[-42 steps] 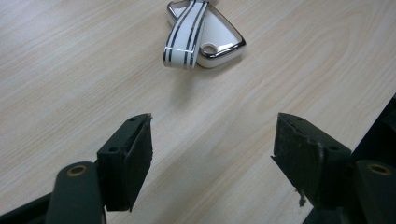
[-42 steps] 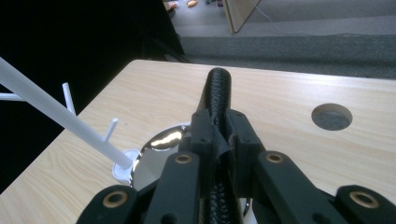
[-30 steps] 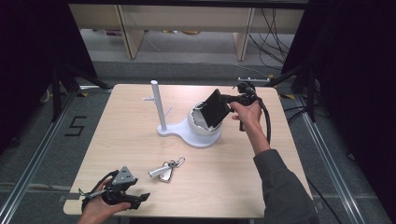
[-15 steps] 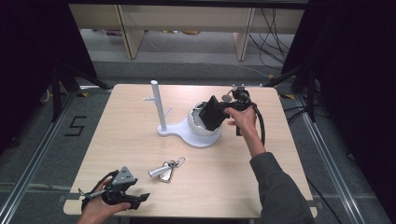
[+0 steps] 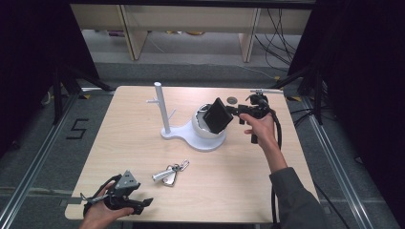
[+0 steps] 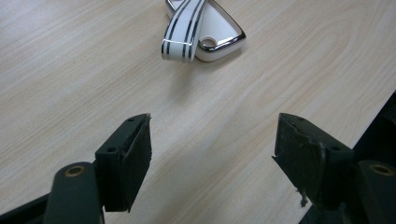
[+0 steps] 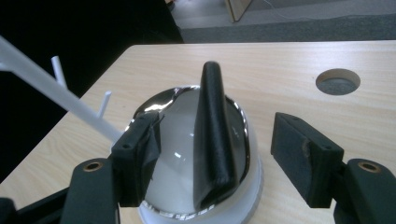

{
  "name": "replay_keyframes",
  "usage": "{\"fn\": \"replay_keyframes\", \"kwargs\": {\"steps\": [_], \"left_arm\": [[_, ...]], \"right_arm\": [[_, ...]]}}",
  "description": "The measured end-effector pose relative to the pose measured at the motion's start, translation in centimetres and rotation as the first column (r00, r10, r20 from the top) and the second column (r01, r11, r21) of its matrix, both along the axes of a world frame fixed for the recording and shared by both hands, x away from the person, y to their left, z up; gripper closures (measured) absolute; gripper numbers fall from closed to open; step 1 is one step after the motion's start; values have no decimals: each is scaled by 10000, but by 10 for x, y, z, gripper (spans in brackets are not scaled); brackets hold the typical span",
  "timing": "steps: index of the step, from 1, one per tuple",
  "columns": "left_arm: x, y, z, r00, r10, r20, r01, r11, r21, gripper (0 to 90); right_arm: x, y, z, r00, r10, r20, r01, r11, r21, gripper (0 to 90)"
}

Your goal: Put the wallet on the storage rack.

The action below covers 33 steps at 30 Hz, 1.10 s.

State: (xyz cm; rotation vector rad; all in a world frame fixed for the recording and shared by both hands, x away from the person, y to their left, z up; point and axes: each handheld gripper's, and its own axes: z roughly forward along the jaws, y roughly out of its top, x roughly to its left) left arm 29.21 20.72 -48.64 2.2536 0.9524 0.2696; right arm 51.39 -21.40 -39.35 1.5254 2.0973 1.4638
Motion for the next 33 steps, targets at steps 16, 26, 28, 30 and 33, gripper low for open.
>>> {"fn": "replay_keyframes", "kwargs": {"steps": [16,26,28,30,33], "left_arm": [[1,1,0,10000,-18,90,17,9999,103,268],[1,3,0,9999,78,87,-77,10000,-60,267],[1,4,0,10000,-43,70,43,10000,26,267],[0,4,0,9999,108,-20,-108,9999,-52,267],[1,4,0,9999,134,20,-134,9999,-4,267]], "right_arm": [[-70,-17,-17,9950,368,927,-345,9990,-269,330],[-92,-10,-45,9965,699,448,-680,9968,-429,326],[-95,-8,-45,9977,628,252,-616,9971,-455,324],[-99,-7,-51,9951,765,618,-703,9929,-964,331],[-105,-7,-54,9931,936,707,-829,9865,-1415,328]]}}
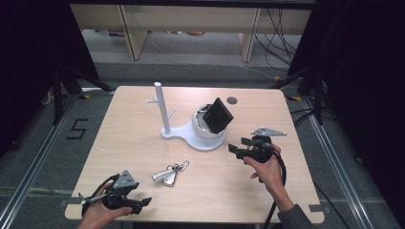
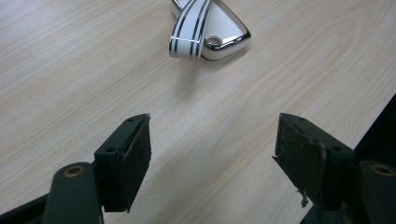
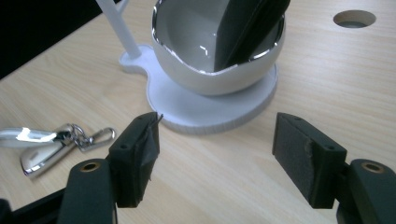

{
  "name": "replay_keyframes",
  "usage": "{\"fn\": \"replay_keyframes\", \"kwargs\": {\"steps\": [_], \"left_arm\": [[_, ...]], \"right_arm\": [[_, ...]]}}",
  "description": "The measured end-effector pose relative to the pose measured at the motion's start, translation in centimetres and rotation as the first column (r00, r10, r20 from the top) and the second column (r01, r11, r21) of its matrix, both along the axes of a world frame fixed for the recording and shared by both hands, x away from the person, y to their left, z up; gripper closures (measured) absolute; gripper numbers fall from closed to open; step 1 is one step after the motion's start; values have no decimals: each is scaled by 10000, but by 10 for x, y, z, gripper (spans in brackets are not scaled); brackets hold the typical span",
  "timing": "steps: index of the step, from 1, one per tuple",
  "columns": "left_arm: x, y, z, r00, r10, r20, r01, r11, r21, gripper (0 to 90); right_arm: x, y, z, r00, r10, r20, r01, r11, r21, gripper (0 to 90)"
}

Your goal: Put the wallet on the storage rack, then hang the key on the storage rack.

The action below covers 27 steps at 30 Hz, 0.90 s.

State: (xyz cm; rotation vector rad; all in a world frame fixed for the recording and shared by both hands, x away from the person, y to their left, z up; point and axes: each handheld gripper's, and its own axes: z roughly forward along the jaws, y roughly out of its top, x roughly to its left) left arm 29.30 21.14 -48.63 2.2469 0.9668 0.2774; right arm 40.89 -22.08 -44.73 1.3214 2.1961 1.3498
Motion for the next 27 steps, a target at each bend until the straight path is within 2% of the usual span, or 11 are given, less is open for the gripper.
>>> {"fn": "replay_keyframes", "kwargs": {"steps": [4,6,8,9,14,17,19,22,23,24,27], "left_arm": [[0,-1,1,10000,-27,-52,27,10000,-32,267],[-1,0,1,10000,-9,-38,8,9999,-114,267],[-1,0,1,10000,-33,-35,33,10000,-86,267],[-1,0,0,10000,-10,24,10,10000,-33,267],[-1,-1,-1,10000,46,-62,-46,9999,-91,267],[-1,-2,1,10000,-60,-18,60,10000,-35,267],[-1,-1,2,9998,53,179,-51,9999,-125,267],[1,0,5,9994,220,278,-214,9995,-216,252],[1,0,7,9993,210,305,-199,9991,-370,246],[2,-1,8,9991,233,355,-221,9992,-344,245],[4,-4,14,9989,174,440,-152,9987,-490,239]], "right_arm": [[-9,-1,-7,9999,140,-55,-140,9999,25,328],[-21,-1,-17,9977,175,-657,-164,9997,171,324],[-21,-3,-21,9987,288,-415,-288,9996,22,324],[-27,-4,-28,9966,461,-678,-471,9988,-131,323],[-35,-4,-34,9951,580,-798,-606,9977,-306,318],[-42,-3,-38,9934,722,-887,-780,9949,-638,312],[-44,-1,-39,9925,796,-926,-854,9945,-611,310],[-54,4,-40,9873,881,-1322,-967,9935,-605,306],[-53,3,-42,9885,1102,-1036,-1182,9901,-753,305],[-54,3,-43,9856,1242,-1149,-1325,9888,-681,304],[-54,0,-44,9887,1097,-1022,-1179,9899,-788,305]]}}
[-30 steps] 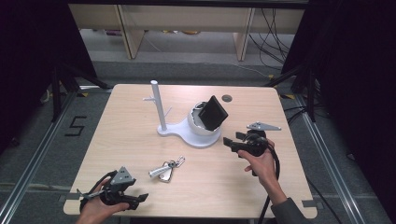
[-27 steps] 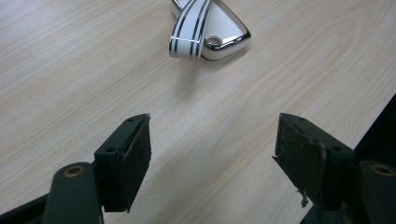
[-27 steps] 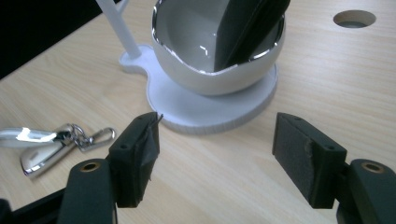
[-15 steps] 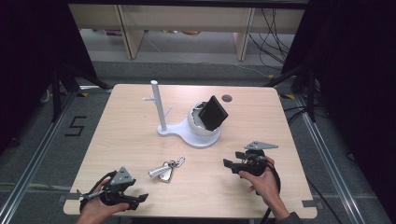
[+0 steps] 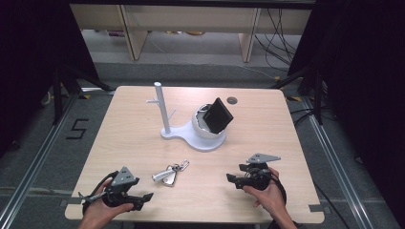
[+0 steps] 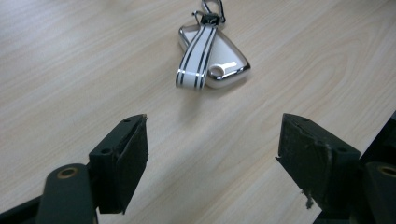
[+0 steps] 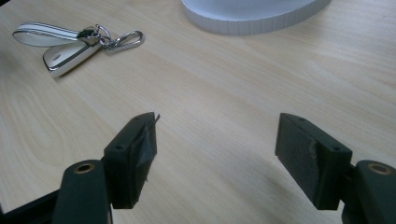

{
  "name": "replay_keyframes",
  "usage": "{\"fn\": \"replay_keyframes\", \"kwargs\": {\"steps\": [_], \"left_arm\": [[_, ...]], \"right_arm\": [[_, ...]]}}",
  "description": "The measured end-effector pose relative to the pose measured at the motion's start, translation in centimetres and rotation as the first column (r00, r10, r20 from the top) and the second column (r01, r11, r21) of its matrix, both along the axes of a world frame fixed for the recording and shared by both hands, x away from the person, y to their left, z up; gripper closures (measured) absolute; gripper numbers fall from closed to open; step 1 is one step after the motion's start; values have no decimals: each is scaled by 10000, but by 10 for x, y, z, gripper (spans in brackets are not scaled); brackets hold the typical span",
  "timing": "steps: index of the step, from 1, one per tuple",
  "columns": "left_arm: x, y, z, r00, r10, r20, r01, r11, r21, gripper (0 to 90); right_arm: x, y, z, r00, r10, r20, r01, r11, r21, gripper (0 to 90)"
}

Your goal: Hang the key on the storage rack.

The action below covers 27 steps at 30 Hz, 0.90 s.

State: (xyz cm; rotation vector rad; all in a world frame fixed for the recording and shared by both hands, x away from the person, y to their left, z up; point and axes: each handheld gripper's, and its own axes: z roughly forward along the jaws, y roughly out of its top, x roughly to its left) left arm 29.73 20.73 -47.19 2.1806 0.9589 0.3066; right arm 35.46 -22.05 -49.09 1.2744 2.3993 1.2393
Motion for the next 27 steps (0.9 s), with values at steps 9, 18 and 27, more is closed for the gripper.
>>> {"fn": "replay_keyframes", "kwargs": {"steps": [9,18,27], "left_arm": [[26,-28,19,9990,-436,123,431,9984,375,239],[69,-73,33,9873,-1539,-404,1585,9731,1675,312],[102,-107,28,9669,-2114,-1429,2429,9340,2620,408]], "right_arm": [[-1,0,1,10000,-83,12,83,9999,-145,305],[-2,3,1,10000,45,-42,-46,9998,-205,305],[0,2,1,9998,212,19,-211,9997,-147,305]]}}
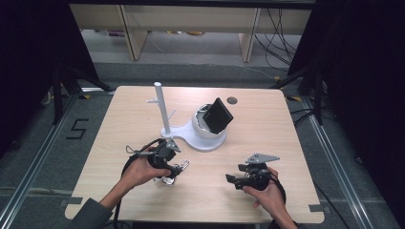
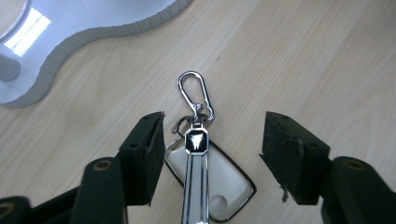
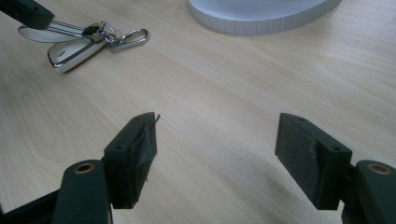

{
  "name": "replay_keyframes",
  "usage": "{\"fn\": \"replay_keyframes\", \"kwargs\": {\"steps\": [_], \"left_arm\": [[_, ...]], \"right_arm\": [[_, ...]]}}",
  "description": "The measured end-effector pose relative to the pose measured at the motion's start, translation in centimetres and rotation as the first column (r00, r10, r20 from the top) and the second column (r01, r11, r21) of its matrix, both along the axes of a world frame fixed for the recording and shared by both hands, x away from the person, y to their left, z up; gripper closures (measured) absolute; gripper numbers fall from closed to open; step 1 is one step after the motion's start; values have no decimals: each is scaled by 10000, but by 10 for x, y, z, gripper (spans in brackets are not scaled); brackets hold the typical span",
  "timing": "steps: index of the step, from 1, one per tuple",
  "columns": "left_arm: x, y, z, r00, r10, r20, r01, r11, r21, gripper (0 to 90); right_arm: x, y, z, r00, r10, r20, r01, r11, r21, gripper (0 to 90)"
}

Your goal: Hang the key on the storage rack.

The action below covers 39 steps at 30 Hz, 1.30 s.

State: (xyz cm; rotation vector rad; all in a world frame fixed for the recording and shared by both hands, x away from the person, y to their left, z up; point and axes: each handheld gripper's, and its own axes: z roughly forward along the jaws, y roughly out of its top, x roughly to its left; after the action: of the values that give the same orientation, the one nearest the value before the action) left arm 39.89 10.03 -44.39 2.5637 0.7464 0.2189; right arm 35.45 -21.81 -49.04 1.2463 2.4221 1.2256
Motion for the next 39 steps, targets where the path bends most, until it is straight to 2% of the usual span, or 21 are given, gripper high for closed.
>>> {"fn": "replay_keyframes", "kwargs": {"steps": [2,3,6,7,9,12,13,15,21,24,26,27,28,29,31,35,36,39], "left_arm": [[4,-6,-3,9998,25,-183,-21,9997,223,421],[9,-9,-4,9996,-116,-276,127,9991,398,425],[17,-15,-9,9986,-53,-521,84,9982,594,460],[18,-17,-11,9974,-20,-716,68,9977,674,467],[21,-21,-15,9954,-146,-952,225,9963,833,479],[25,-26,-22,9933,-144,-1149,290,9916,1264,499],[26,-27,-23,9934,-107,-1141,257,9910,1314,500],[29,-28,-24,9924,-80,-1227,257,9893,1437,514],[38,-32,-29,9875,14,-1577,260,9849,1713,550],[39,-35,-34,9848,-153,-1728,529,9752,2148,567],[39,-36,-35,9834,-211,-1804,617,9730,2226,597],[39,-37,-35,9832,-205,-1813,616,9726,2243,621],[39,-38,-35,9829,-269,-1820,691,9708,2299,631],[39,-39,-34,9812,-352,-1900,811,9675,2395,643],[38,-40,-35,9795,-424,-1968,915,9645,2476,678],[39,-44,-34,9762,-710,-2049,1291,9496,2858,702],[39,-46,-34,9764,-675,-2052,1262,9493,2880,707],[39,-49,-34,9766,-680,-2039,1296,9431,3062,714]], "right_arm": [[0,0,0,10000,3,6,-3,10000,15,305],[0,0,0,10000,3,12,-3,10000,-3,305],[1,0,0,10000,16,-4,-16,10000,22,305],[0,1,0,10000,4,-70,-3,10000,59,305],[1,0,0,10000,-35,24,35,10000,25,304],[0,1,0,9999,-114,-36,114,9999,126,304],[2,1,-1,10000,54,45,-55,9998,173,304],[1,1,0,10000,26,14,-26,10000,-9,304],[2,2,0,9999,82,-76,-82,10000,15,304],[2,3,0,9999,102,-25,-102,9999,39,304],[2,3,0,9999,116,-61,-116,9999,34,304],[3,2,0,9998,165,78,-165,9999,-11,304],[2,3,0,9999,95,-111,-94,9999,114,304],[3,3,0,9999,131,-9,-131,9999,59,304],[3,3,-1,9998,171,-128,-170,9998,70,304],[3,4,-1,9995,265,-160,-262,9995,187,304],[3,4,0,9999,162,-51,-162,9999,-6,304],[3,5,0,9997,241,-46,-241,9997,14,305]]}}
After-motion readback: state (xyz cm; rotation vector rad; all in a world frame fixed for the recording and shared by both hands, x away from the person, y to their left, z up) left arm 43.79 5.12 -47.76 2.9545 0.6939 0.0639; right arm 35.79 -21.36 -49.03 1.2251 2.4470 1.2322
